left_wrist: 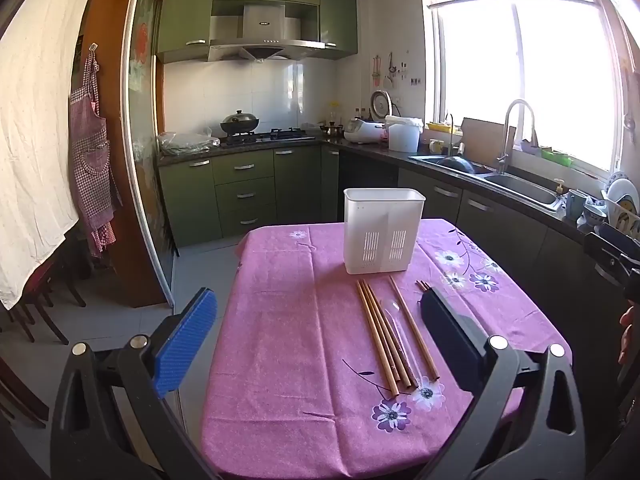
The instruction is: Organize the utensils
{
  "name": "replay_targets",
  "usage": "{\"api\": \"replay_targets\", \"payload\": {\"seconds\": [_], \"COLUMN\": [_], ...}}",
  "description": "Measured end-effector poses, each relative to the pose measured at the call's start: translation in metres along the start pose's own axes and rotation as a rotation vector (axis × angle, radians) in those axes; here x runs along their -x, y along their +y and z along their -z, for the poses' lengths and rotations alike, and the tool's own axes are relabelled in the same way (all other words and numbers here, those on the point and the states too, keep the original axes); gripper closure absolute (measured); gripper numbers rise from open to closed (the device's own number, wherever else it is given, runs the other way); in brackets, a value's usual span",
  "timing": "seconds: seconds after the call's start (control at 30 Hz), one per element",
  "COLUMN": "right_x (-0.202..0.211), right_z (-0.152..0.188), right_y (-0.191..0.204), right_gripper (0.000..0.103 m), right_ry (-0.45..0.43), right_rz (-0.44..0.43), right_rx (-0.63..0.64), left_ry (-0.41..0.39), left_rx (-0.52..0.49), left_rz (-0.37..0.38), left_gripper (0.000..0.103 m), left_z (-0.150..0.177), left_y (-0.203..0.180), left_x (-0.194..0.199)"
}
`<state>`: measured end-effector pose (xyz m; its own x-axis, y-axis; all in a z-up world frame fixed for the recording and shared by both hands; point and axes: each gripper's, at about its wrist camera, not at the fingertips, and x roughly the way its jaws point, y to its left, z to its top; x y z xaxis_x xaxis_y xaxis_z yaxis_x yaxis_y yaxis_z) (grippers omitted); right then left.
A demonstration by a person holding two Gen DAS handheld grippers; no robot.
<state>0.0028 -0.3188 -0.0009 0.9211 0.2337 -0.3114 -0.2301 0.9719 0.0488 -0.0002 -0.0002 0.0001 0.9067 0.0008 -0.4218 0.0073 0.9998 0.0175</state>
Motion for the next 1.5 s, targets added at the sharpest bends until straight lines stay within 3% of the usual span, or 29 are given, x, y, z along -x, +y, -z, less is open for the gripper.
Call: {"api": "replay_targets", "payload": {"seconds": [1.5], "right_x": [-0.0055], "right_z": [0.0024], "right_y": [0.0031], "right_gripper": [0.004], "right_ry": [-0.002], "right_rz": [-0.011], "right_rx": [-0.006], "left_ry": [0.014], "left_rx": [0.003], "left_rz": [0.005], "left_gripper": [0.006], "left_z": [0.0068], "left_y": [0.0047], "left_x": [-0.0034]}}
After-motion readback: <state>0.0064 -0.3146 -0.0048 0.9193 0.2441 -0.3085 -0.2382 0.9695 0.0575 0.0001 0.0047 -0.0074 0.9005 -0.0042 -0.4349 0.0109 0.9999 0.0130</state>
